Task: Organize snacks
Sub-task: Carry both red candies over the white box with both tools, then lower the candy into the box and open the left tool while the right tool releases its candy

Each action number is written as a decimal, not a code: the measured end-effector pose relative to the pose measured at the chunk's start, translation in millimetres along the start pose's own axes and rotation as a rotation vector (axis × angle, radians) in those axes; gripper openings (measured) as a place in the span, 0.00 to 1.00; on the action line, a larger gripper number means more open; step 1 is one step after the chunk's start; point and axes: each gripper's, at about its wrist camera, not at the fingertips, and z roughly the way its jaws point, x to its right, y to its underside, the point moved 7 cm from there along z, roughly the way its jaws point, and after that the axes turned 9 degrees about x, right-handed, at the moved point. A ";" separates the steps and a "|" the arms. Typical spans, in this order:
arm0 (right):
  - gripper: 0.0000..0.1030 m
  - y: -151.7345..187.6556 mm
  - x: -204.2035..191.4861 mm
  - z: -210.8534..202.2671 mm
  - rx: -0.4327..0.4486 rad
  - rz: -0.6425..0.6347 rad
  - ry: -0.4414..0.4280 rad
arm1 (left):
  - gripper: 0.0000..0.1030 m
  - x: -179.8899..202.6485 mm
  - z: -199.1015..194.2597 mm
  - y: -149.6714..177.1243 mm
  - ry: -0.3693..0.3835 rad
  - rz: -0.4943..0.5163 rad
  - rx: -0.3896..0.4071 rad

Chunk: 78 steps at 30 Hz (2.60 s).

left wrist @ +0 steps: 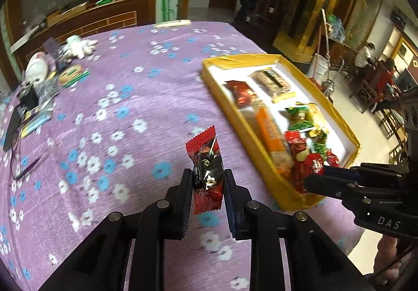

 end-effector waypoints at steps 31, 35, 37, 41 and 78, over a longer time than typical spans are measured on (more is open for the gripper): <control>0.19 -5.4 113.5 -23.5 0.009 0.117 0.125 | 0.22 133.7 61.3 -19.4 0.142 0.191 -0.046; 0.19 -6.2 121.3 -20.0 0.001 0.124 0.129 | 0.22 136.8 67.8 -18.4 0.140 0.197 -0.056; 0.19 -6.7 125.1 -17.3 -0.004 0.126 0.131 | 0.22 137.8 70.1 -18.2 0.138 0.200 -0.060; 0.19 -8.4 127.8 -12.5 -0.013 0.128 0.131 | 0.22 138.0 74.7 -18.2 0.133 0.203 -0.068; 0.19 -83.5 160.2 45.3 -0.020 0.113 0.152 | 0.22 131.7 145.4 -41.8 0.133 0.123 -0.123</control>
